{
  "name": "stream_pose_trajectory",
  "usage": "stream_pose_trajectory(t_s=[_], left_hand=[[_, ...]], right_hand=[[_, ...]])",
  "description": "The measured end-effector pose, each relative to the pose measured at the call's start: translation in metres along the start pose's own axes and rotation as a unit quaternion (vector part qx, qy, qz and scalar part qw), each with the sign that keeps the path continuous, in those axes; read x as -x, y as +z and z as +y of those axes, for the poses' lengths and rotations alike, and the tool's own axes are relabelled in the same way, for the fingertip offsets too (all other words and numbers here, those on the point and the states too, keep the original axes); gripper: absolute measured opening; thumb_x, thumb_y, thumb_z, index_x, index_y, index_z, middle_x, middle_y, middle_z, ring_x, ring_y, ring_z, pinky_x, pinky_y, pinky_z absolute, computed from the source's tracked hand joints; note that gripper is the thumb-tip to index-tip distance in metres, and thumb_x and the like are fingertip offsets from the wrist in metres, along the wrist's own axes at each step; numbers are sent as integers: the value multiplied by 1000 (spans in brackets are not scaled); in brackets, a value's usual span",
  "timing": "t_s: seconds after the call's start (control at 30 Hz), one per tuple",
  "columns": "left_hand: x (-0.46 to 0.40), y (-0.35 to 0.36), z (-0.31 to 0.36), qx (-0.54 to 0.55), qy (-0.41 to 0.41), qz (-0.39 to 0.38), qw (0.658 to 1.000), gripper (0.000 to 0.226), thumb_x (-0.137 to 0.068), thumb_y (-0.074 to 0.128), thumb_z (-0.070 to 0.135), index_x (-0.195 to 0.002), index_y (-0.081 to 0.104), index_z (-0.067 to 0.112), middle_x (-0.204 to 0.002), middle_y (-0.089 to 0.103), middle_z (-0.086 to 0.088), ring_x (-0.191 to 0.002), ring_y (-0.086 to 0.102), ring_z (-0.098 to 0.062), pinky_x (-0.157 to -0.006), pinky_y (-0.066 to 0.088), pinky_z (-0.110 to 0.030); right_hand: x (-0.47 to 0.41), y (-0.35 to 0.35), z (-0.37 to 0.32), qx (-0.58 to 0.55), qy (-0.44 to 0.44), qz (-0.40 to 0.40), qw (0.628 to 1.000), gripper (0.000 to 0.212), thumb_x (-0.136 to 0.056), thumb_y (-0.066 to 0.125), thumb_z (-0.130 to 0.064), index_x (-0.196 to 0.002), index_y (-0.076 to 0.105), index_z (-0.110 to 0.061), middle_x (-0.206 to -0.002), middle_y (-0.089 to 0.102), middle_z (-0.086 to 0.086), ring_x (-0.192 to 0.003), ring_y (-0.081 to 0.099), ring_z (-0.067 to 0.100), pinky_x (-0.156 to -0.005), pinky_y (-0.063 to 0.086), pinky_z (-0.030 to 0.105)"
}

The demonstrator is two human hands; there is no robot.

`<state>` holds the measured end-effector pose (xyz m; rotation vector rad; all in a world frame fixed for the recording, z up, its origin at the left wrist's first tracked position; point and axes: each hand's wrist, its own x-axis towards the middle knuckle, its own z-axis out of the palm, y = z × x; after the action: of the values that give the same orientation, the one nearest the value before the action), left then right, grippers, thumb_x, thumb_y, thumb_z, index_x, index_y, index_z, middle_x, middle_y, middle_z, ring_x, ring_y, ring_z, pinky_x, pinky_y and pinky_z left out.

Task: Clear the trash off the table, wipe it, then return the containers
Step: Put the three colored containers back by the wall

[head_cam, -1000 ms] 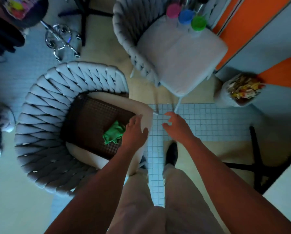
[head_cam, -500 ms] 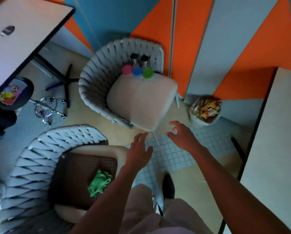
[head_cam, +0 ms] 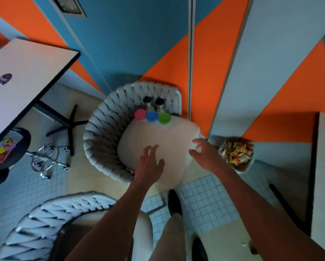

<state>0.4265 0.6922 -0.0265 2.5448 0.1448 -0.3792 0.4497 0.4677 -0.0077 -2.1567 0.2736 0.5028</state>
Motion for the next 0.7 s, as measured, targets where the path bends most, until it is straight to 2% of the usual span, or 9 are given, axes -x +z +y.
stream_pose_trajectory(t_s=[0.23, 0.4, 0.53, 0.7], left_hand=[[-153, -25, -49, -18, -29, 5, 999, 64, -98, 57, 30, -155, 30, 20, -161, 26, -11, -144, 33, -34, -116, 28, -40], [-249, -32, -84, -34, -48, 2, 998, 66, -102, 52, 31, -158, 23, 13, -164, 22, -14, -150, 24, -32, -119, 22, -41], [-329, -26, -120, -32, -69, -7, 997, 64, -100, 53, 32, -157, 27, 14, -159, 29, -16, -142, 35, -42, -114, 33, -47], [-397, -3, -153, -28, -84, -30, 996, 64, -101, 48, 27, -159, 22, 19, -163, 18, -14, -139, 40, -45, -111, 38, -51]], right_hand=[[-132, 38, -55, 3, 18, 27, 999, 45, -93, 60, -31, -136, 49, -25, -131, 53, 9, -118, 57, 25, -98, 44, 35], [-220, 74, -72, -10, 35, 34, 999, 51, -95, 60, -29, -143, 44, -23, -139, 45, 12, -126, 51, 30, -105, 42, 41], [-292, 104, -68, -11, 55, 33, 998, 59, -96, 59, -29, -150, 36, -21, -147, 37, 12, -135, 42, 29, -107, 35, 39], [-350, 143, -38, -36, 93, 40, 994, 71, -97, 59, -30, -156, 21, -22, -160, 19, 13, -142, 32, 32, -111, 32, 39]])
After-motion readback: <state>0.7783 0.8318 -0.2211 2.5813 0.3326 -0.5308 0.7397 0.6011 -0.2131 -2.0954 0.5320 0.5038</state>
